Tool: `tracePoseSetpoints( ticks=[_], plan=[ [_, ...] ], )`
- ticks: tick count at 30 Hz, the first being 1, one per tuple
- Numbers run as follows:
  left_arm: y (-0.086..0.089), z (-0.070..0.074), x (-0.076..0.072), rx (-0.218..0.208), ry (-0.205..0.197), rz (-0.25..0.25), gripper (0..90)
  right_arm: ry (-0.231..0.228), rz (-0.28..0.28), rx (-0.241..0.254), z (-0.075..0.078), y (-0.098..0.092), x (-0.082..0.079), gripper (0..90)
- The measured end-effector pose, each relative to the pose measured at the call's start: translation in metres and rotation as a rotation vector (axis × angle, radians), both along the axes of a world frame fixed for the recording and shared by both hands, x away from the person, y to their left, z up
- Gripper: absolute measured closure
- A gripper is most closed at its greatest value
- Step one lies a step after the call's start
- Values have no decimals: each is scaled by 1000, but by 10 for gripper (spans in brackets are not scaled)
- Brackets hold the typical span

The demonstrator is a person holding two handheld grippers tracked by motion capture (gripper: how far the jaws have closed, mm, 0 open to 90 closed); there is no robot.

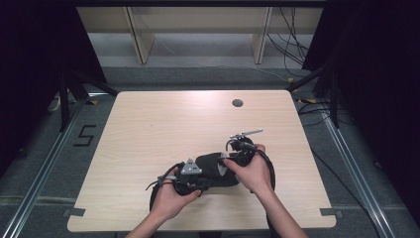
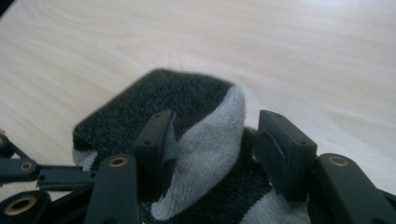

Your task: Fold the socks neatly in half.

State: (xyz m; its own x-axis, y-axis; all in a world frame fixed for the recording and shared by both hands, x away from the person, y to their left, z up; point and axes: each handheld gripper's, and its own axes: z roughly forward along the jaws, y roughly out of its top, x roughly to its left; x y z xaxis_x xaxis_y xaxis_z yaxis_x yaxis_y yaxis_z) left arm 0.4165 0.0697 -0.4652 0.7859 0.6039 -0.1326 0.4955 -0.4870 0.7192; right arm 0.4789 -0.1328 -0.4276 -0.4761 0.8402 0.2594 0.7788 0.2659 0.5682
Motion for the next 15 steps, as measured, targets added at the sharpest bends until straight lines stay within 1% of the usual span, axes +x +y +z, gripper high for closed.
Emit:
tracePoseSetpoints(
  ticks=[1,2,3,4,5,6,7,8,9,10,11,12,13,14,15],
  plan=[
    [-2,-2,1,9,-6,-3,733,7,7,-3,-3,1,0,523],
    [-3,-4,2,18,-13,-5,724,36,11,-8,-5,4,-1,570],
    [-4,-5,2,29,-18,-5,721,31,35,-18,-8,4,0,603],
    [-6,-7,2,27,-14,-8,717,31,36,-38,-10,4,0,644],
    [-7,-8,3,40,-12,-11,712,28,39,-54,-11,4,0,687],
    [-7,-9,3,50,-13,-15,708,31,37,-57,-12,3,0,725],
    [-8,-10,4,48,-9,-16,707,51,26,-49,-10,3,0,742],
    [-9,-11,5,37,-2,-4,704,22,39,-60,-11,1,2,758],
    [-9,-12,6,31,11,0,703,41,30,-53,-10,1,2,765],
    [-8,-12,7,29,19,1,706,74,7,-34,-7,2,0,770],
    [-8,-12,8,25,26,11,708,43,30,-35,-6,0,1,770],
    [-8,-13,9,12,37,25,712,39,31,-33,-4,0,1,771],
    [-7,-13,10,12,41,27,717,32,30,-19,0,0,1,770],
    [-7,-13,10,10,44,33,723,38,19,-5,5,0,-1,769],
    [-7,-13,10,10,47,39,728,21,23,19,11,-1,-2,768]
  ],
)
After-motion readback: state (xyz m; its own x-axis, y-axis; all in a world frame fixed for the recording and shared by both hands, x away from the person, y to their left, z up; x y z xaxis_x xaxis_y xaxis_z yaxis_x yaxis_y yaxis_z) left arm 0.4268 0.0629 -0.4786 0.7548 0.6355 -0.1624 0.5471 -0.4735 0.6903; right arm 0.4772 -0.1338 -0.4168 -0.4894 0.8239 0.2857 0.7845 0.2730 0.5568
